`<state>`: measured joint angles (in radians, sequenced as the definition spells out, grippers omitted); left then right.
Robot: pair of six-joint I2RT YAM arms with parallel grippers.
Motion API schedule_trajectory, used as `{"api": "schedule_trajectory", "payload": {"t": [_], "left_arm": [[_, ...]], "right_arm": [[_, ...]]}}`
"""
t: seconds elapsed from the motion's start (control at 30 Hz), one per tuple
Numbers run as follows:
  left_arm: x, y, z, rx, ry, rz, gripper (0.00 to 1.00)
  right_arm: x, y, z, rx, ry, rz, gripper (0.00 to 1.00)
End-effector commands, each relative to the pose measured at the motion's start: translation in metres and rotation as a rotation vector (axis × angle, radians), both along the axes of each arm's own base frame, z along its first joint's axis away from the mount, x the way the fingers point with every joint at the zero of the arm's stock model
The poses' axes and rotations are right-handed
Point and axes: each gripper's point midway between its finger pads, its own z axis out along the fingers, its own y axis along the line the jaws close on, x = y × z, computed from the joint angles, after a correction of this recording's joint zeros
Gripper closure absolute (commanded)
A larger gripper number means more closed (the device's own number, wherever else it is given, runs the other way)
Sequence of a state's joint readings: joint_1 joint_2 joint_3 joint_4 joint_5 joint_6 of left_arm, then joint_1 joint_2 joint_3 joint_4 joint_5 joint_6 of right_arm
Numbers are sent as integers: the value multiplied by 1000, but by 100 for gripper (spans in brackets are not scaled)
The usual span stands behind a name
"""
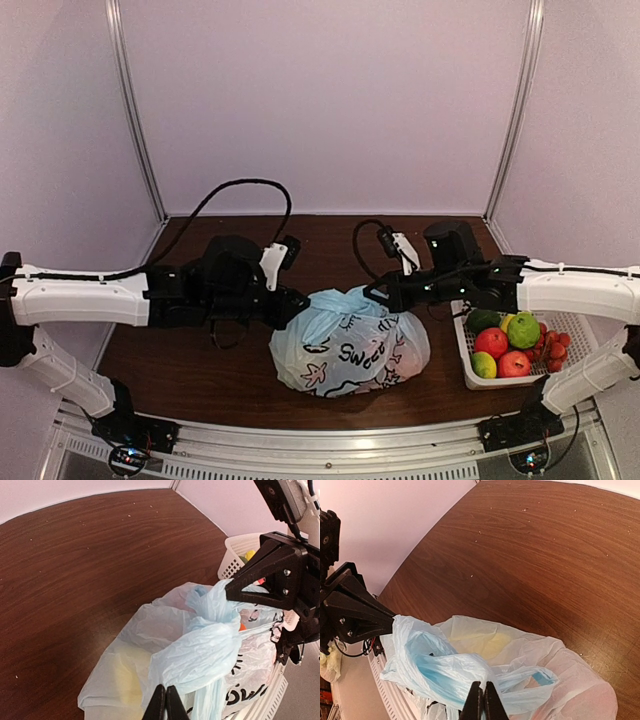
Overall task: Untie the knot of the plastic bag and take out the fruit
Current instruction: Untie the bag handles from the takeout bag.
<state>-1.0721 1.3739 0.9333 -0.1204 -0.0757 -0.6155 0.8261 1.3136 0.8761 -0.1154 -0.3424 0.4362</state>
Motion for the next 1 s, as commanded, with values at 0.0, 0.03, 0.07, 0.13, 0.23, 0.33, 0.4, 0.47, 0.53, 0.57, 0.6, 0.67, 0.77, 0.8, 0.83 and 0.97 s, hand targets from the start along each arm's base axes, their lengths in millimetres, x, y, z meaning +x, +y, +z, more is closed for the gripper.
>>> {"api": "schedule_trajectory", "payload": {"t": [0.0, 0.03, 0.07, 0.13, 0.23, 0.33, 0.4, 0.47, 0.53, 0.57, 0.6, 0.67, 0.77, 0.8, 0.83, 0.97], "left_arm": [[7, 11, 16, -40, -10, 69, 100], [8, 12, 17, -39, -9, 77, 100], [8, 13, 17, -36, -7, 84, 100], [10, 13, 19, -35, -5, 90, 100], [11, 10, 27, -46, -13, 86, 100], [14, 9, 34, -56, -32, 93, 100], [17, 9, 37, -56, -40, 103, 100], [18, 9, 39, -64, -44, 109, 100], [17, 8, 37, -71, -43, 112, 100], [18, 10, 34, -74, -38, 119, 100], [18, 11, 31, -74, -33, 128, 100], [17, 15, 24, -75, -15, 145, 100], [13, 22, 12, -87, 3, 158, 100], [11, 24, 8, -87, 7, 156, 100], [10, 25, 5, -85, 11, 154, 100], [4, 24, -2, -79, 28, 127, 100]], "right_arm": [[4, -8, 22, 48, -38, -44, 100], [4, -9, 24, 52, -47, -52, 100], [6, -12, 26, 55, -58, -69, 100], [8, -17, 32, 60, -76, -98, 100], [11, -28, 42, 63, -98, -155, 100], [11, -39, 52, 85, -121, -204, 100], [12, -45, 56, 90, -134, -233, 100], [12, -48, 56, 88, -134, -242, 100], [12, -49, 52, 81, -126, -244, 100], [11, -49, 49, 83, -126, -247, 100], [11, -51, 45, 86, -123, -253, 100], [10, -55, 37, 84, -112, -275, 100], [7, -61, 23, 100, -89, -296, 100], [5, -62, 17, 104, -80, -299, 100], [5, -63, 13, 105, -73, -304, 100], [1, -64, 7, 107, -55, -298, 100]]}}
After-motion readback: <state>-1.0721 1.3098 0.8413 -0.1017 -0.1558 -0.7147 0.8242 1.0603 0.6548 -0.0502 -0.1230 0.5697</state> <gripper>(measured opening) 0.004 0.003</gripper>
